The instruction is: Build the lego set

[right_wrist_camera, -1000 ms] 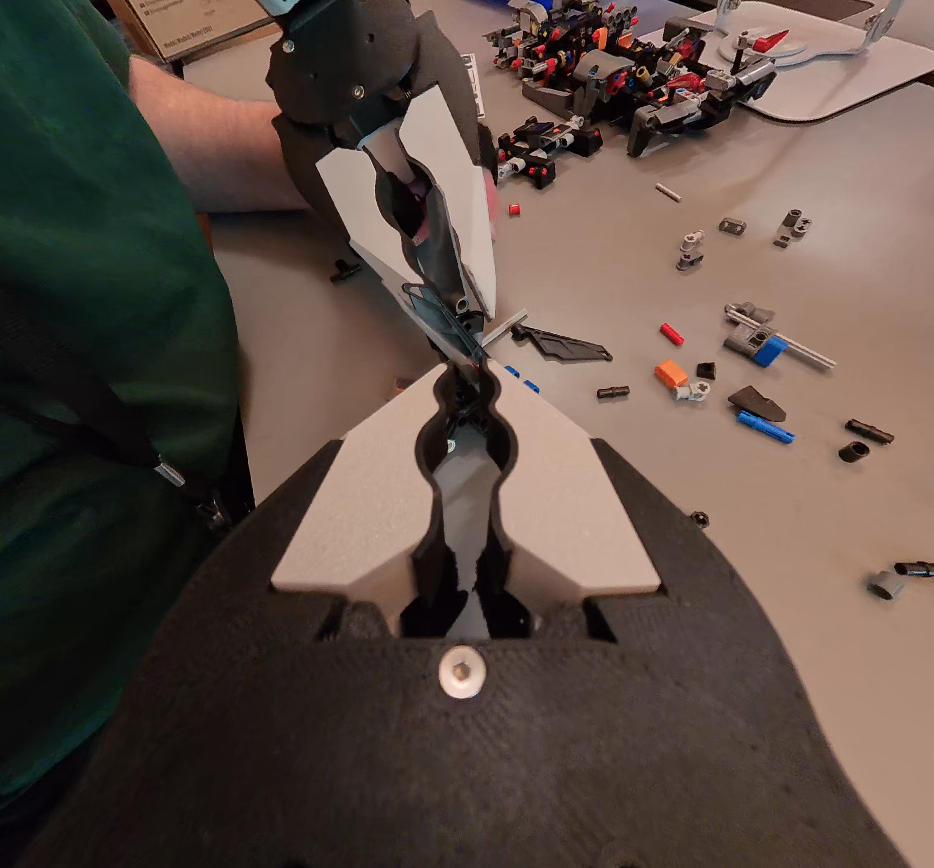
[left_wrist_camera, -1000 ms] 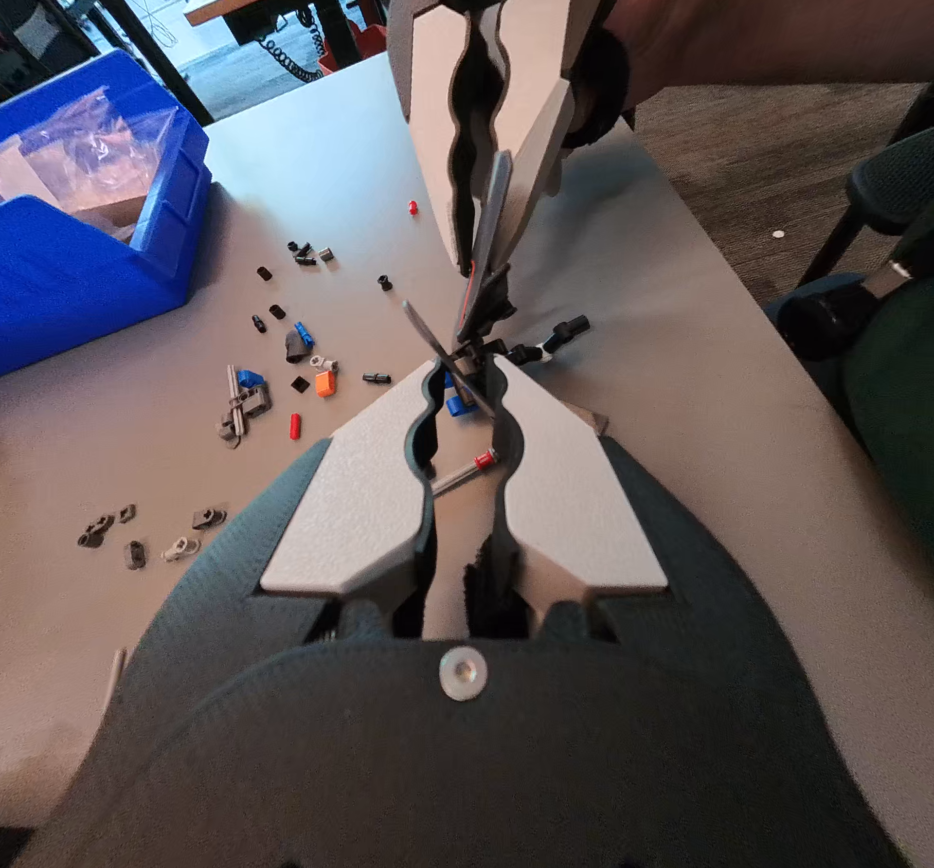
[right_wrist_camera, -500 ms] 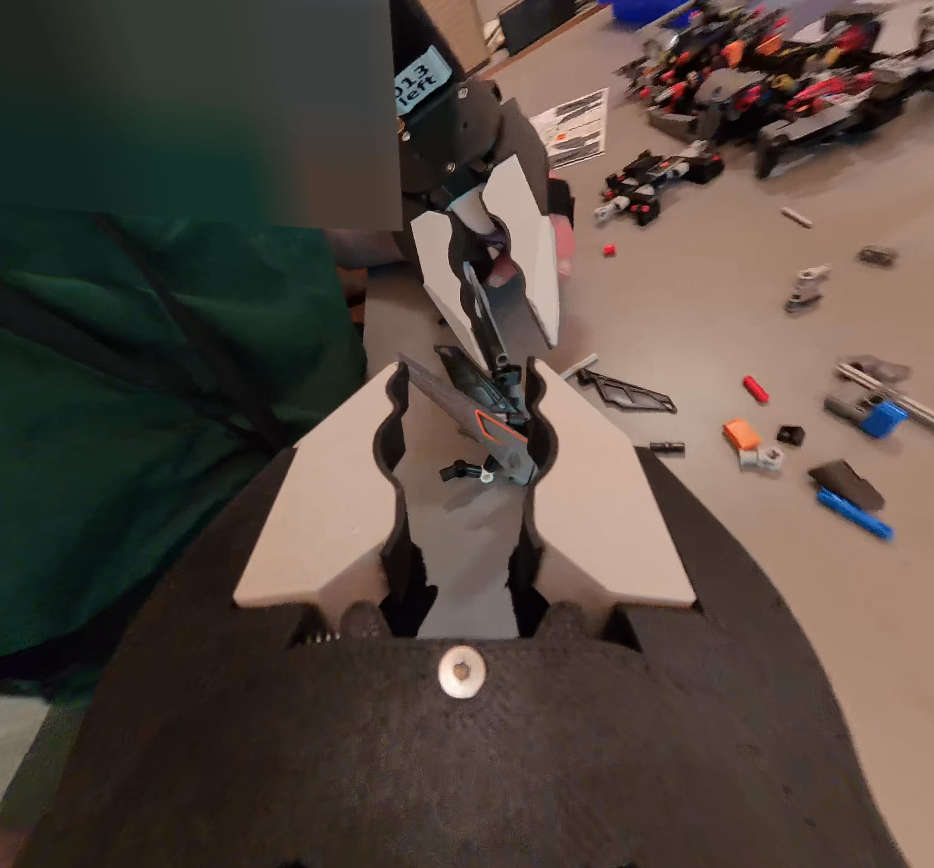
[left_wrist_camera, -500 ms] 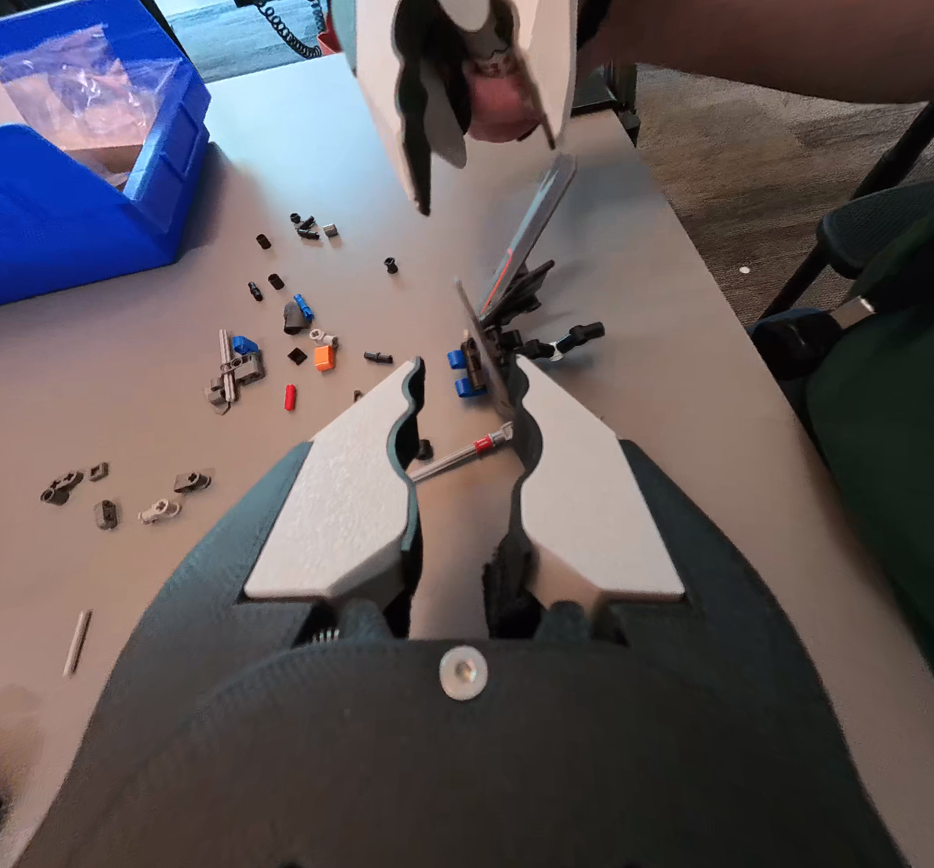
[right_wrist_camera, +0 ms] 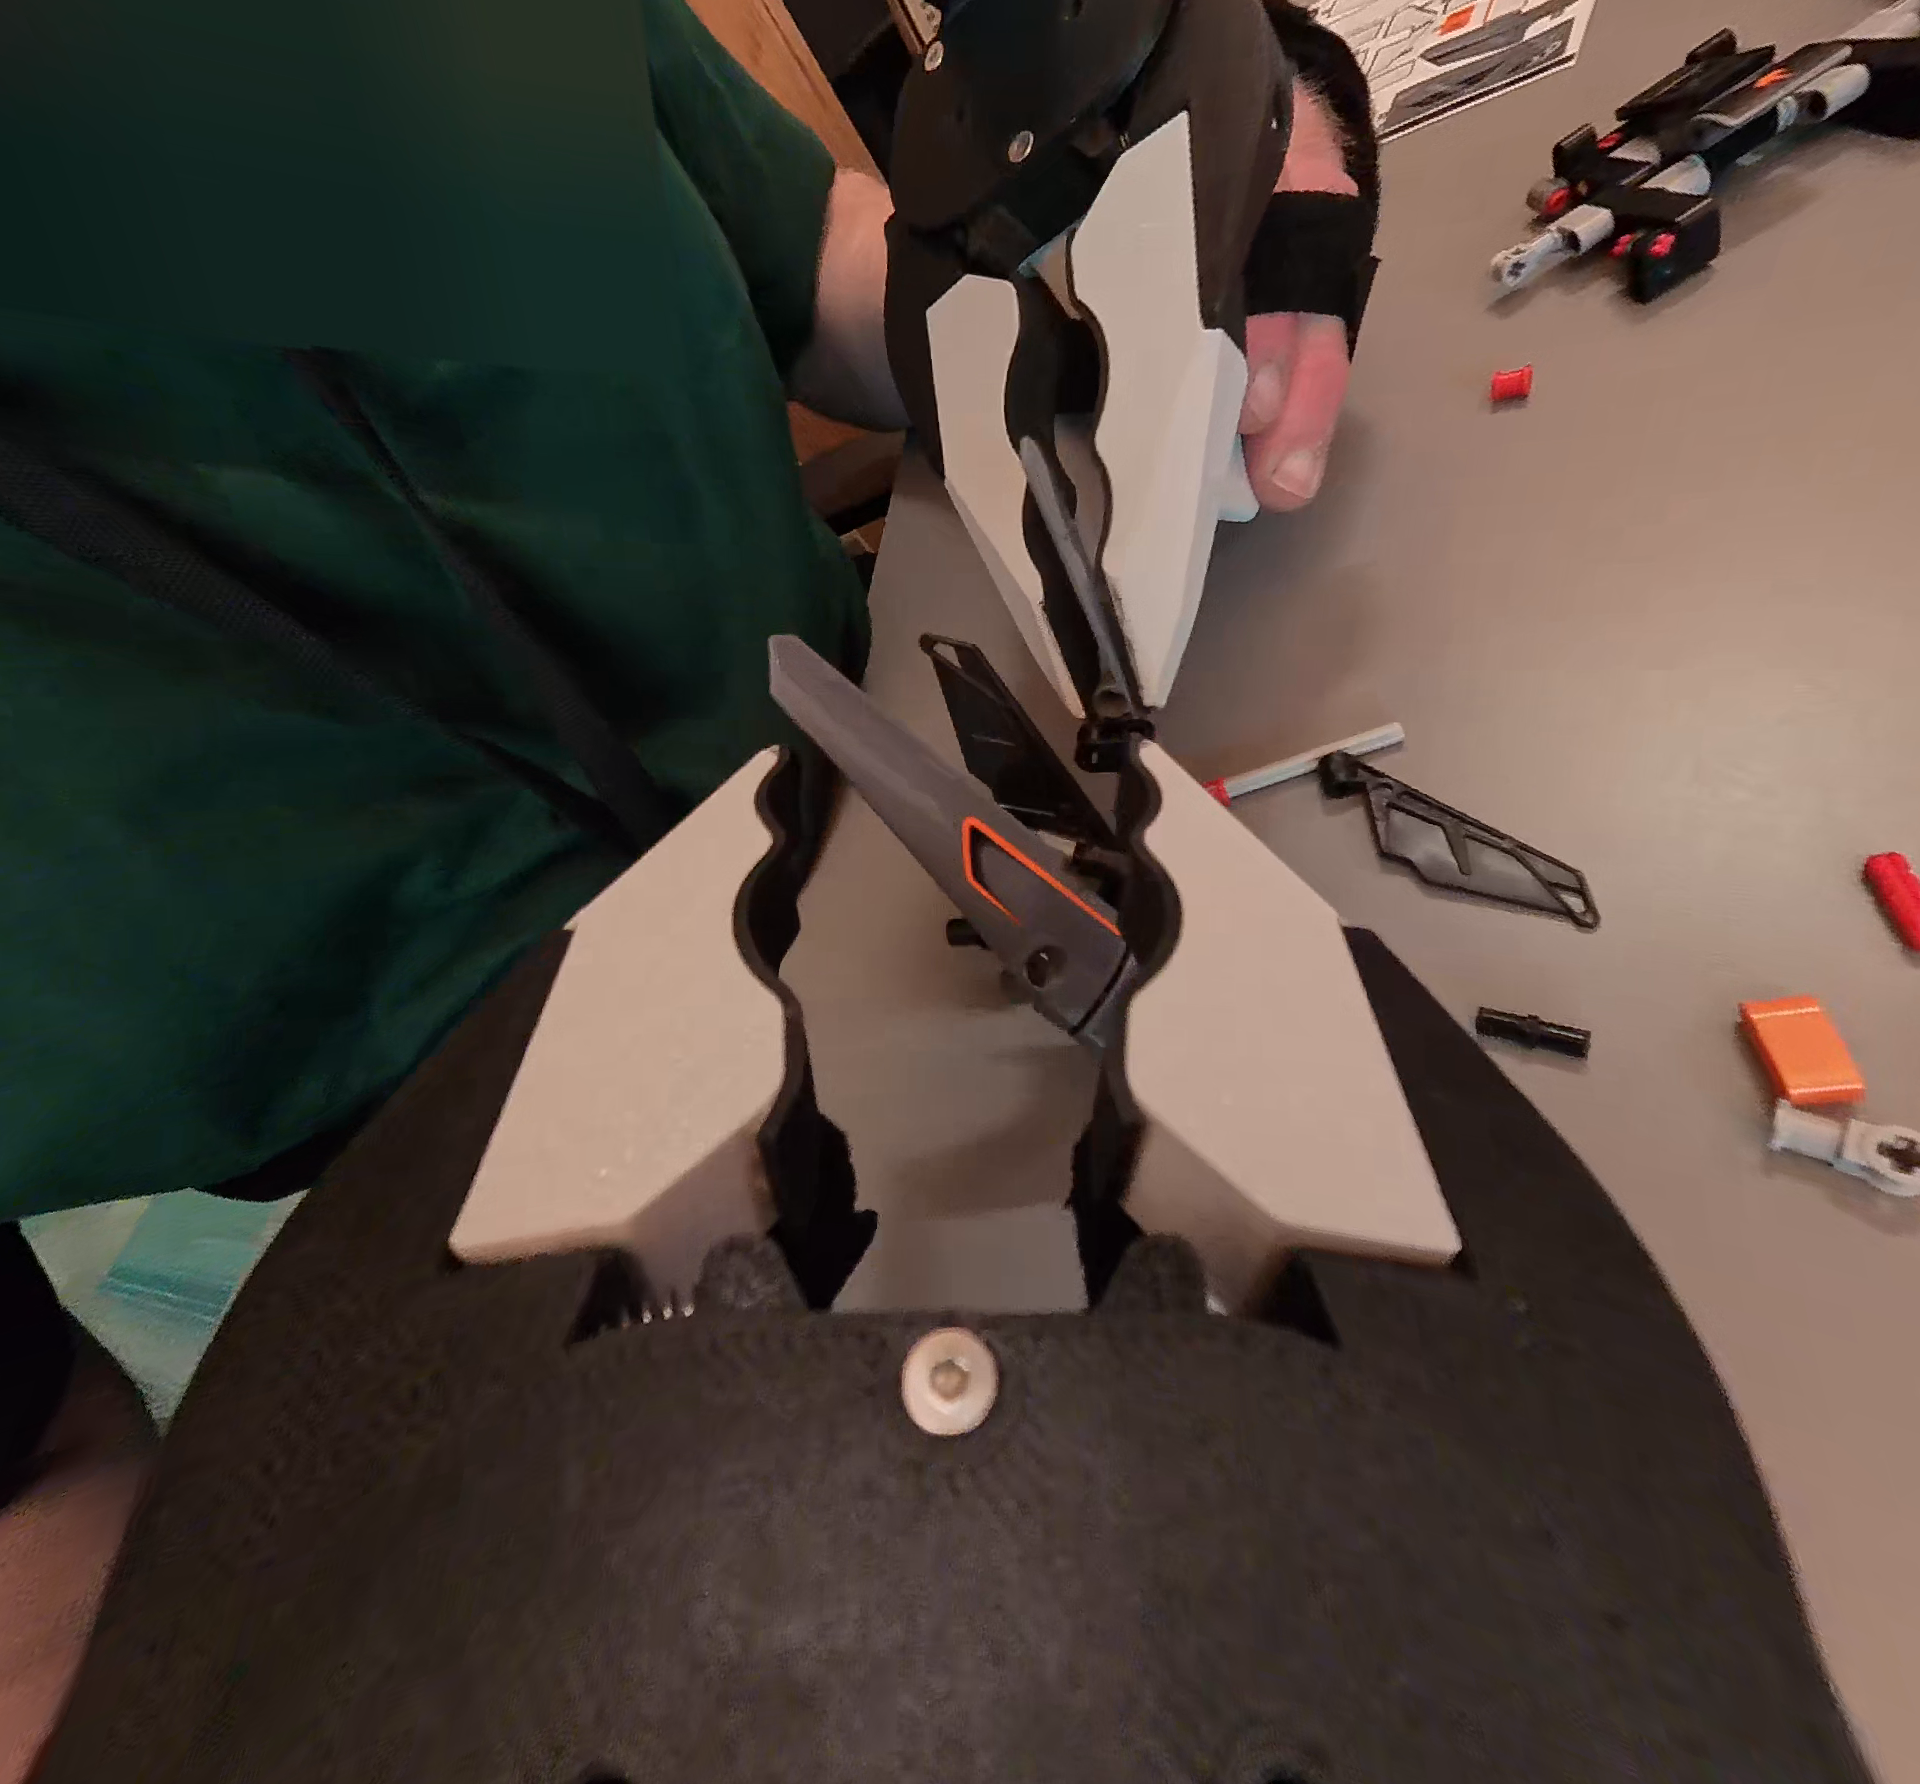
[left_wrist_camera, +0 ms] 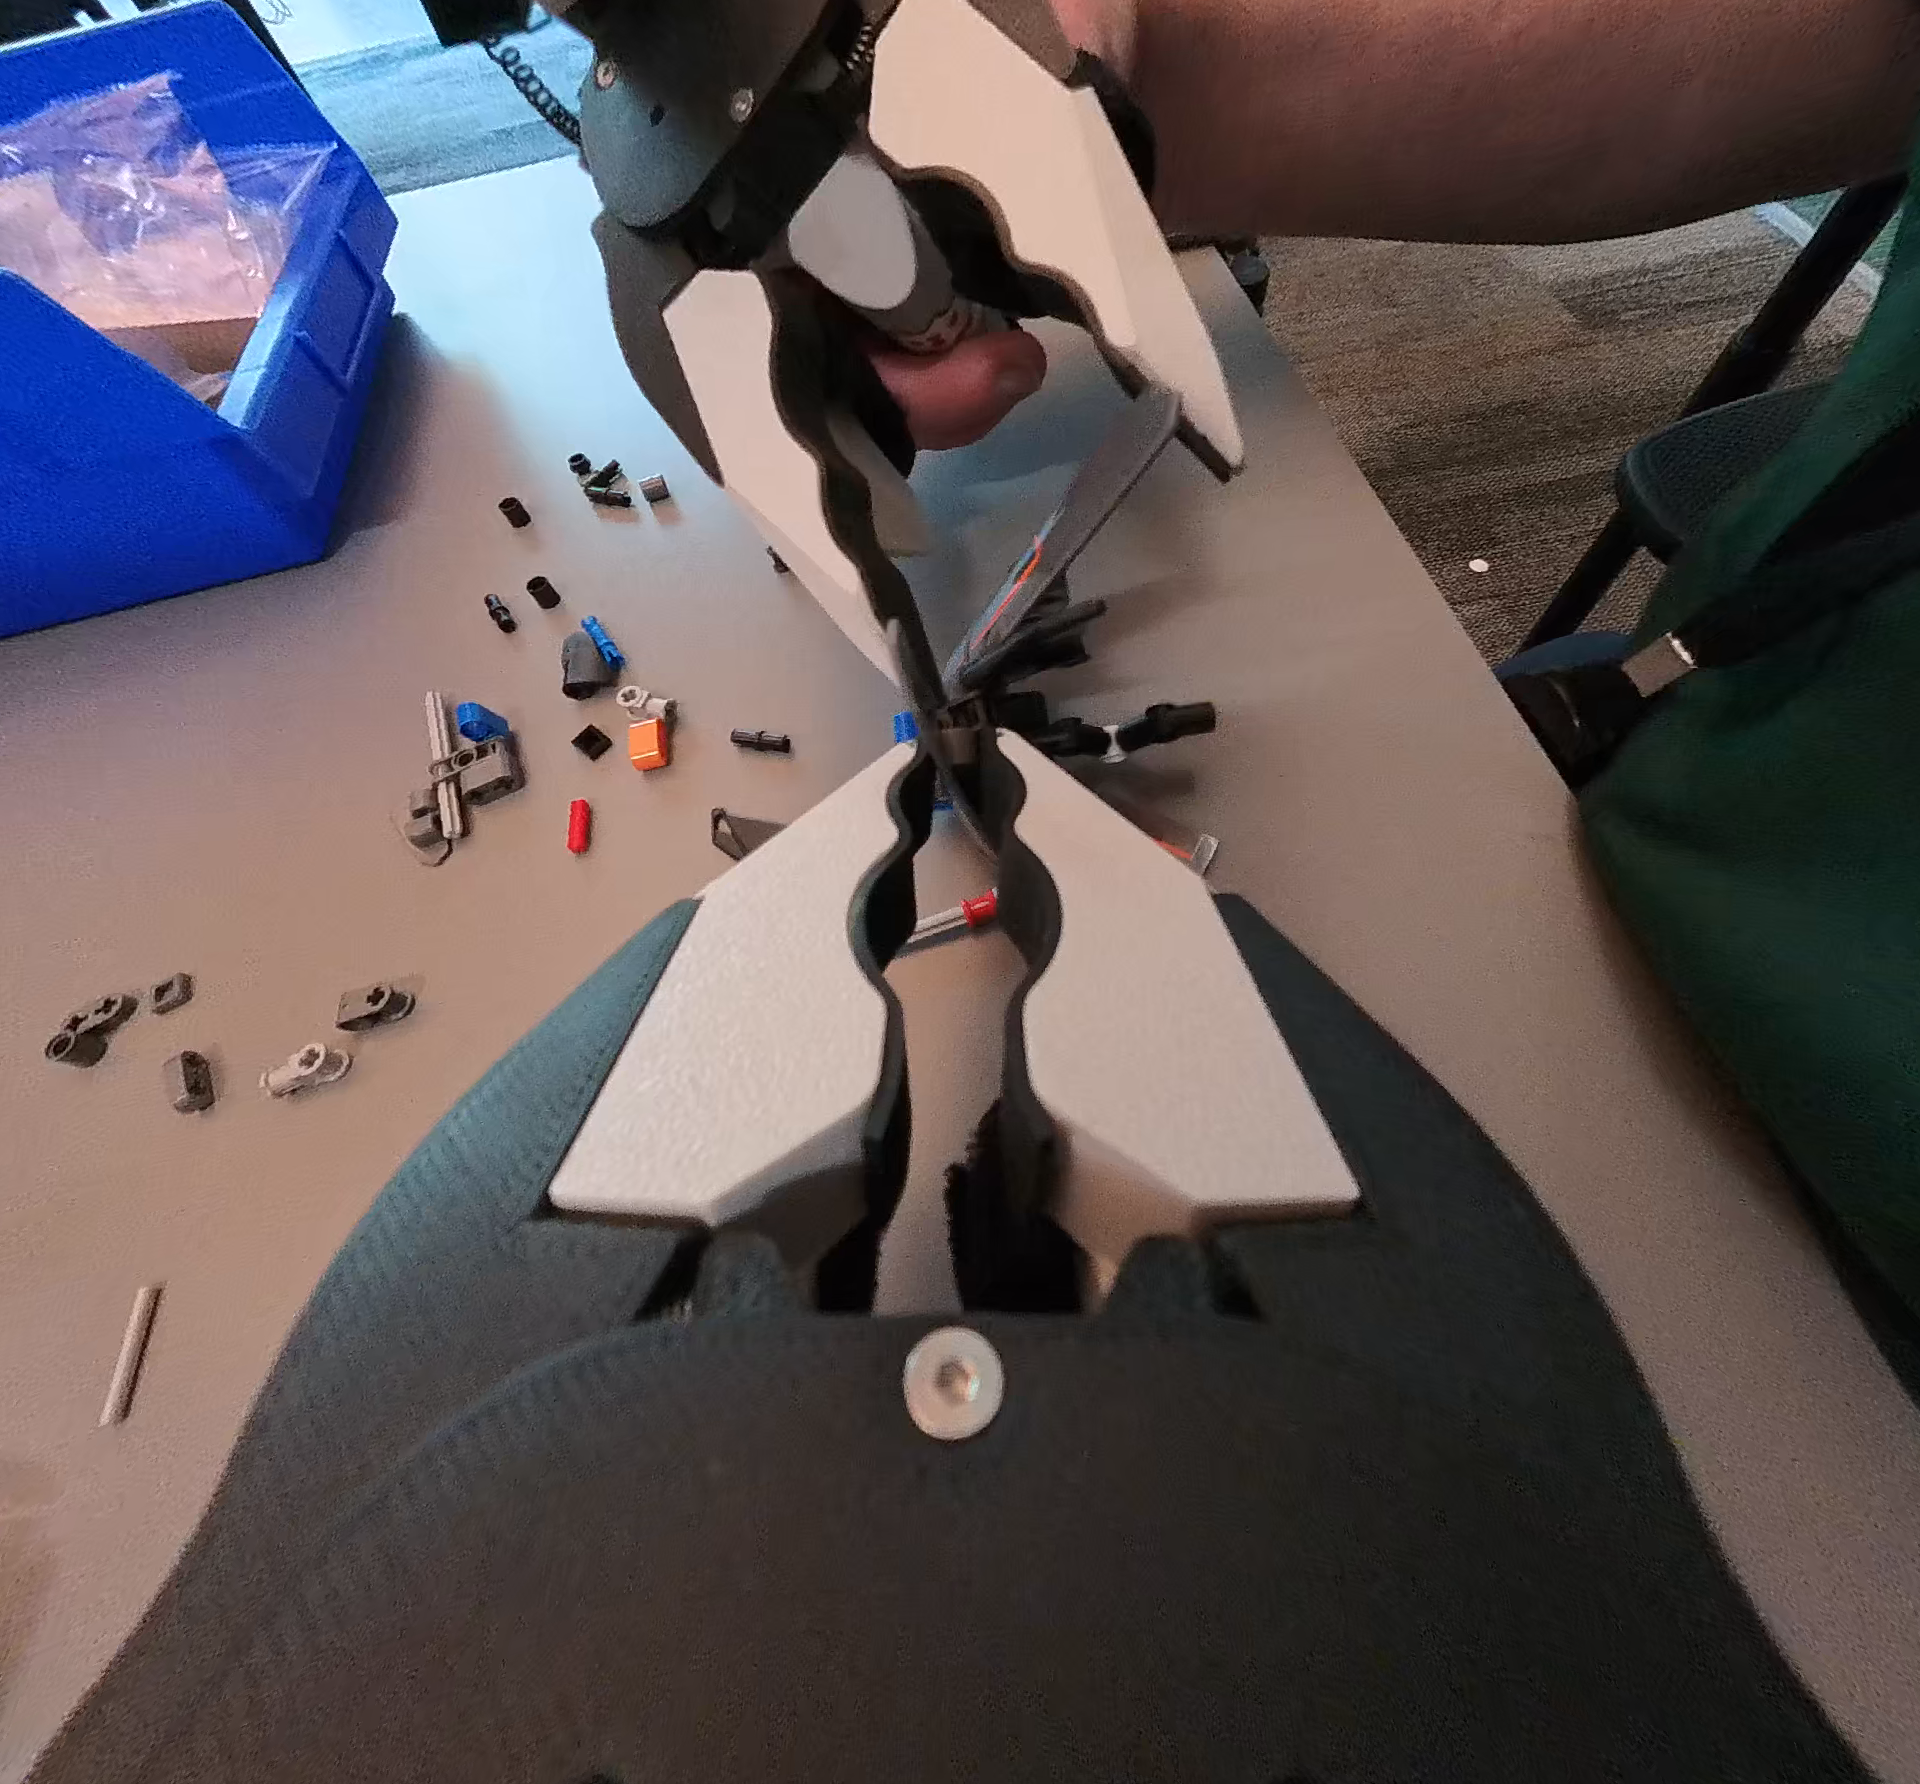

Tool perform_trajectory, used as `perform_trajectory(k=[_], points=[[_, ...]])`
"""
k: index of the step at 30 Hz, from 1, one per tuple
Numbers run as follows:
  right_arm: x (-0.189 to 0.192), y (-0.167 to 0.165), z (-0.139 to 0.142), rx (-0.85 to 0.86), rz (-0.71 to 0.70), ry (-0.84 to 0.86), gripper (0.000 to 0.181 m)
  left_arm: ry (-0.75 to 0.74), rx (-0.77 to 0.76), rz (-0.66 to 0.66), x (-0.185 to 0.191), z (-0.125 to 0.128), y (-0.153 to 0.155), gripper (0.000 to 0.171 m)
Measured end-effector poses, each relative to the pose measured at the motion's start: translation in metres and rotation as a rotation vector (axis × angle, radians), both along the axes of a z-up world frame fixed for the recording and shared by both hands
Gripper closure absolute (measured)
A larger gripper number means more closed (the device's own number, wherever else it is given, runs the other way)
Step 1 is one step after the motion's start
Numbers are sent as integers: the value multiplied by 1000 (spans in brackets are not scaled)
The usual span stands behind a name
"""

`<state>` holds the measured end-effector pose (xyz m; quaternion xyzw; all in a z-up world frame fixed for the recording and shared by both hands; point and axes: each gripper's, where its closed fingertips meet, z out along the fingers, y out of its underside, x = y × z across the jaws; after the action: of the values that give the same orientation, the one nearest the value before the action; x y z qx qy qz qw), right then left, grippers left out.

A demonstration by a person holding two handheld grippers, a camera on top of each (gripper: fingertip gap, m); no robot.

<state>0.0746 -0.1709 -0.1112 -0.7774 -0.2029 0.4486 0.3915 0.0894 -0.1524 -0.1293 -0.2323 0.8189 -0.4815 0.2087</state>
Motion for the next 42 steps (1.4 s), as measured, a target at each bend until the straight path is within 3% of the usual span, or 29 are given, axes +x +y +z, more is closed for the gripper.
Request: perform_trajectory(k=[11, 42], points=[[-2, 4, -4, -2, 15, 3, 116, -5, 7, -4, 0, 1, 0, 166], [-2, -1, -3, 125, -44, -39, 129, -5, -8, -30, -1, 2, -4, 166]])
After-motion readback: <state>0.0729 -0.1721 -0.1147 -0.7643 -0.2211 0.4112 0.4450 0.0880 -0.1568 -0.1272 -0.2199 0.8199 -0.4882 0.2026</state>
